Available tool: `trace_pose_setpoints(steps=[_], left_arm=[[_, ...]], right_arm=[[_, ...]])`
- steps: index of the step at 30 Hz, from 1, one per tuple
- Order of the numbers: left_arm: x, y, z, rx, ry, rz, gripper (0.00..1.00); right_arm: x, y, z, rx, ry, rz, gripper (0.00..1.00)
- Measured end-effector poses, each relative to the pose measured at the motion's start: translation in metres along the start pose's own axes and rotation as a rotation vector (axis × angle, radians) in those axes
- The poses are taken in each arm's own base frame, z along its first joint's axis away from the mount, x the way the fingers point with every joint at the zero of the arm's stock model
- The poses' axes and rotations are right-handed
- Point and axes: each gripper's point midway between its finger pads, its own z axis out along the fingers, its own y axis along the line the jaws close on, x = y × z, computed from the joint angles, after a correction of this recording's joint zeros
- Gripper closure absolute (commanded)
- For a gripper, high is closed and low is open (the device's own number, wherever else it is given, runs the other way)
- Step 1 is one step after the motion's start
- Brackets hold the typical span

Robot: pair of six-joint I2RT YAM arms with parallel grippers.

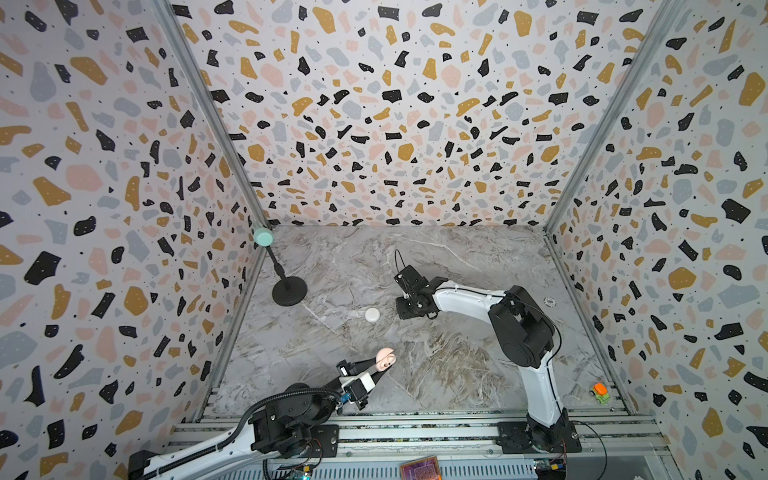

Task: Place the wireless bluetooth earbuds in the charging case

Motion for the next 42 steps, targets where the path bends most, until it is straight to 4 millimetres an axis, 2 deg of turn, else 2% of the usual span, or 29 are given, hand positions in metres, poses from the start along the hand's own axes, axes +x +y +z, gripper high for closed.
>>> trace_pose_setpoints(steps=[8, 14, 21, 26, 31, 36, 42], left_arm=[[0.000, 0.000, 0.000, 0.000, 0.002, 0.001, 1.00], [0.001, 0.000, 0.000, 0.002, 0.003, 0.001, 1.00], [0.001, 0.000, 0.000, 0.001, 0.004, 0.001, 1.00], [0.001, 0.000, 0.000, 0.002, 0.004, 0.005, 1.00], [0.001, 0.000, 0.000, 0.001, 0.004, 0.009, 1.00], [0.001, -0.001, 0.000, 0.002, 0.005, 0.016, 1.00], [0.004, -0.002, 0.001, 0.007, 0.014, 0.020, 1.00]], right_arm=[[0.004, 0.002, 0.000, 0.011, -0.009, -0.035, 0.81], [0.018, 0.003, -0.007, 0.010, 0.003, -0.054, 0.82], [0.050, 0.006, -0.020, 0.010, 0.040, -0.090, 0.82], [0.085, 0.003, -0.038, 0.014, 0.077, -0.122, 0.82], [0.110, 0.004, -0.058, 0.007, 0.082, -0.156, 0.82], [0.125, 0.009, -0.072, -0.008, 0.077, -0.183, 0.82], [0.137, 0.008, -0.070, -0.005, 0.096, -0.200, 0.81]])
